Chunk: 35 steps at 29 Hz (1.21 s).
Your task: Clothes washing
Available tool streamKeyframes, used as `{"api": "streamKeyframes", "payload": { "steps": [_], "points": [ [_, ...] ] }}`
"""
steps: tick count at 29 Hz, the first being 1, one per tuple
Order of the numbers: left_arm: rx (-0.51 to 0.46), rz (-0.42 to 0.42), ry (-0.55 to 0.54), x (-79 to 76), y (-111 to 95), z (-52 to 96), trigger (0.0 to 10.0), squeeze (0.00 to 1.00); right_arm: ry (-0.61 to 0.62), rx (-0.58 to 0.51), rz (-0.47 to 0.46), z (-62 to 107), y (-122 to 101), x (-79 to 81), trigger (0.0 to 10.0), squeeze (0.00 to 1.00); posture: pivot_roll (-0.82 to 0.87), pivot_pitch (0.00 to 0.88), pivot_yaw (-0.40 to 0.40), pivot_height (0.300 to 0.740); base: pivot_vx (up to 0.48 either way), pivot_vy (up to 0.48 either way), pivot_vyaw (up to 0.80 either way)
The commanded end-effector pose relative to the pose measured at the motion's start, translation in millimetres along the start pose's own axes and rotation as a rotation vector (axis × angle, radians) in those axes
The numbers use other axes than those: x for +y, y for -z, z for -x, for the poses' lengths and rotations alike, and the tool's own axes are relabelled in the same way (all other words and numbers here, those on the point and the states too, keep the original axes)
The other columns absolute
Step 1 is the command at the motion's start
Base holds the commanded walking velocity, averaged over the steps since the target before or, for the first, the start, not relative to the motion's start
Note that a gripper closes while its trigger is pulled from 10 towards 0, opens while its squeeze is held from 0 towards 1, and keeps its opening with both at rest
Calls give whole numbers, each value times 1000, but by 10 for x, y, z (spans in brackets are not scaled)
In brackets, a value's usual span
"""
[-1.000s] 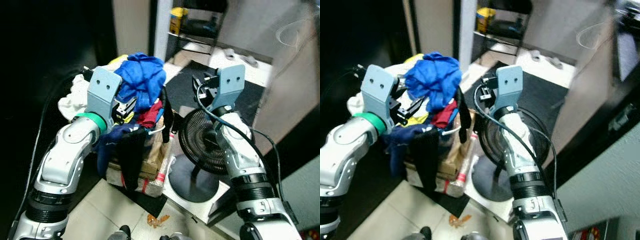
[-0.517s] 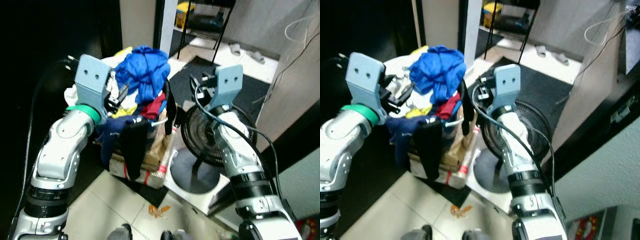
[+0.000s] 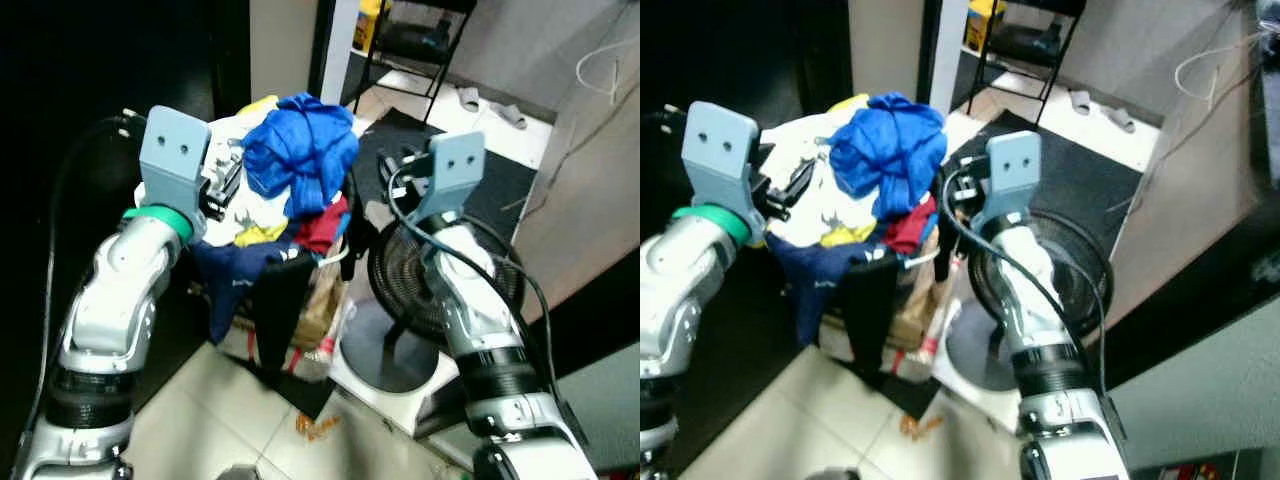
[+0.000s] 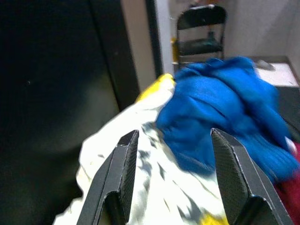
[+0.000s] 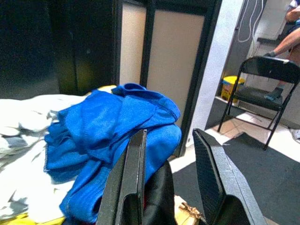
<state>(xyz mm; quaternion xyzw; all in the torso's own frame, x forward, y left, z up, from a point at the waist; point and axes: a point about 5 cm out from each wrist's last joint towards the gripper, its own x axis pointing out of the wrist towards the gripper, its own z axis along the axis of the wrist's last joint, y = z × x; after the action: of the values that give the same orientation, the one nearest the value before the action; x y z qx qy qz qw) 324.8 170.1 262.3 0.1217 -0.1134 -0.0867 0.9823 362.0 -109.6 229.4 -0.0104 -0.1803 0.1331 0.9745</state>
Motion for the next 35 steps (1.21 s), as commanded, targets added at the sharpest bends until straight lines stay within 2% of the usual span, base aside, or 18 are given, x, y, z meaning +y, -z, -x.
{"api": "streamKeyframes", "payload": {
  "steps": [1, 15, 17, 35],
  "points": [
    [1, 11, 28, -82, 26, -16, 10000, 0, 28, 13, 14, 30, 32, -97, 10000, 0, 78, 58, -51, 740, 472, 0, 0],
    [3, 15, 19, -71, 35, -32, 10000, 0, 24, 8, 16, 25, 27, -95, 10000, 0, 79, 48, -51, 740, 464, 0, 0],
    [9, -4, 22, -80, 38, -32, 10000, 0, 24, 7, 16, 25, 25, -95, 10000, 0, 78, 47, -51, 740, 0, 0, 0],
    [9, -5, 32, -94, 60, -29, 10000, 0, 24, 3, 15, 26, 16, -90, 10000, 0, 76, 54, -49, 740, 0, 0, 0]
  ]
}}
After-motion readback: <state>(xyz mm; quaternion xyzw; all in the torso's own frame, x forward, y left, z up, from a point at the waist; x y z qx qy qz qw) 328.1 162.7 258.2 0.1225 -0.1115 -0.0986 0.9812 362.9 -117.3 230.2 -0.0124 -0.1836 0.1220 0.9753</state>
